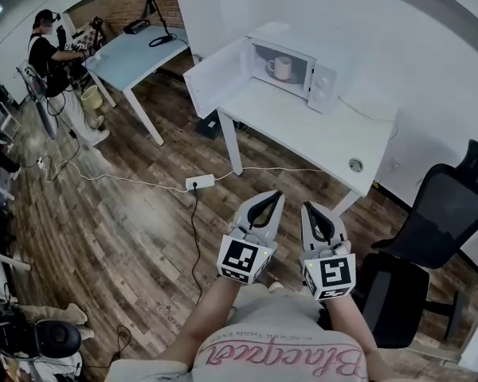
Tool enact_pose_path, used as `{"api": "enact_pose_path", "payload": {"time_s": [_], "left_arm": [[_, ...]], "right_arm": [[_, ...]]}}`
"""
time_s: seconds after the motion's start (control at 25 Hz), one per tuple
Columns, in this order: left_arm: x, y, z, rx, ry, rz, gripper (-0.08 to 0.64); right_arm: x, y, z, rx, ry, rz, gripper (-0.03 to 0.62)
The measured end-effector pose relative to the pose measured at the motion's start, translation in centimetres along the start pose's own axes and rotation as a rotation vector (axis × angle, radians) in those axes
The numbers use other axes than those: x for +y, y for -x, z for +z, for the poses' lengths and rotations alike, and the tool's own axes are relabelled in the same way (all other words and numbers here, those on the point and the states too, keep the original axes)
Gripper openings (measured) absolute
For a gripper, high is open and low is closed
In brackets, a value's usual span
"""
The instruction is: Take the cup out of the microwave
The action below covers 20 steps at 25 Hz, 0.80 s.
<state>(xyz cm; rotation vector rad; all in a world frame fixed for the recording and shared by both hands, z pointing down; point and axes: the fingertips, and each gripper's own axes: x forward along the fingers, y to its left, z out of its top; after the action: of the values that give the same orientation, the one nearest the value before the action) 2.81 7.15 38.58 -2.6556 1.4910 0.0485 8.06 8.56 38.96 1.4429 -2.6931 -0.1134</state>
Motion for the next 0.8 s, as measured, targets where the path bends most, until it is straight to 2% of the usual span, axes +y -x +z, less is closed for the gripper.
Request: {"api": "enact_pose_path", "payload": {"time_s": [0.36, 0.68, 0.8], "left_arm": [[1.4, -0.7, -0.4, 0.016, -0.024, -0.005, 0.006], [5.3, -4.0, -1.2, 0.027, -0.023, -0.008, 0.006], [6.9, -5.6, -1.1, 0.018, -0.03, -0.016, 0.006]], "right_arm": [[0.1, -2.2, -0.4, 0.031, -0.065, 0.025, 0.009], [-0.9, -7.2, -0.5, 0.036, -0.106, 0.042, 0.008], [-1.3, -9.2, -0.9, 0.043, -0.095, 0.033, 0.008]]}}
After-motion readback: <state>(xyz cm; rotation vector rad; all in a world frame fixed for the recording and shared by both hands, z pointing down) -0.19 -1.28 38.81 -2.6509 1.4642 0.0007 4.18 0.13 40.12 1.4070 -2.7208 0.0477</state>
